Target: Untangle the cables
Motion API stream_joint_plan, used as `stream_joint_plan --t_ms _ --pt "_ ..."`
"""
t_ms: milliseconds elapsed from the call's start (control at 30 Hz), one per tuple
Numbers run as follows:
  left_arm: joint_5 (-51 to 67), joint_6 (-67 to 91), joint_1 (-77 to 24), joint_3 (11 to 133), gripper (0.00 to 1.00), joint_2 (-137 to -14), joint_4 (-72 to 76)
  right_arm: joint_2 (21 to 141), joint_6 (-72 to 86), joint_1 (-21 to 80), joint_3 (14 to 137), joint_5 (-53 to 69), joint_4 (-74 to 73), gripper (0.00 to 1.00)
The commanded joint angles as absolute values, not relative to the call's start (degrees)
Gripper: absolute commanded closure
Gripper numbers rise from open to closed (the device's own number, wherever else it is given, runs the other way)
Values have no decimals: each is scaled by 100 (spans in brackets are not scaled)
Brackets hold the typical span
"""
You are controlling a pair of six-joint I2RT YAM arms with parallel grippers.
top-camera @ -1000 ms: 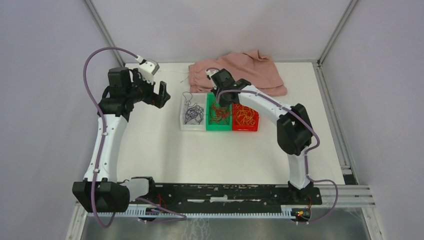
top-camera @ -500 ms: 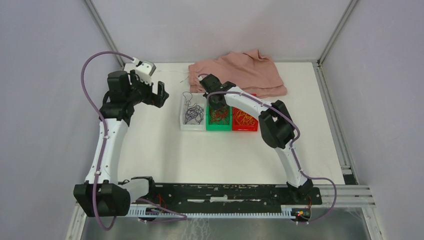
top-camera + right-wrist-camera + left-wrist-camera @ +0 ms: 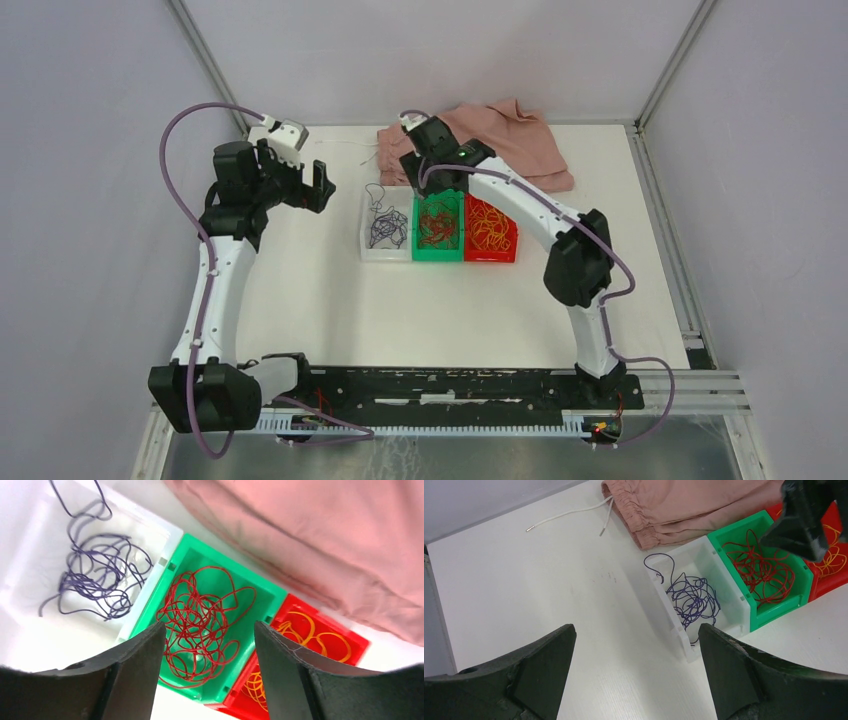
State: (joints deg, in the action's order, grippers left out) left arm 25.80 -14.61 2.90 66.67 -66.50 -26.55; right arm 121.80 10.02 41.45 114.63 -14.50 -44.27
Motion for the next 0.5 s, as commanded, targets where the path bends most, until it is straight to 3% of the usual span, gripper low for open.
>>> stream_joint_plan --t_ms 0,67,133,300,467 --pt "2746 -1542 334 6675 1 -6588 -2450 11316 885 4096 11672 -1957 -4623 27" --pt "2799 -1479 329 6544 0 -6558 -2192 10733 927 3974 10976 -2052 -4219 22" --pt "2825 -1328 337 6316 1 -6531 -1826 9714 899 3781 9711 -2014 -3352 2" --pt "3002 -830 342 5366 1 -6587 -745 7868 1542 2916 7213 -2414 -2014 1" --pt "2824 -345 336 4397 1 -6719 630 6576 1946 2317 5214 -4435 -799 1"
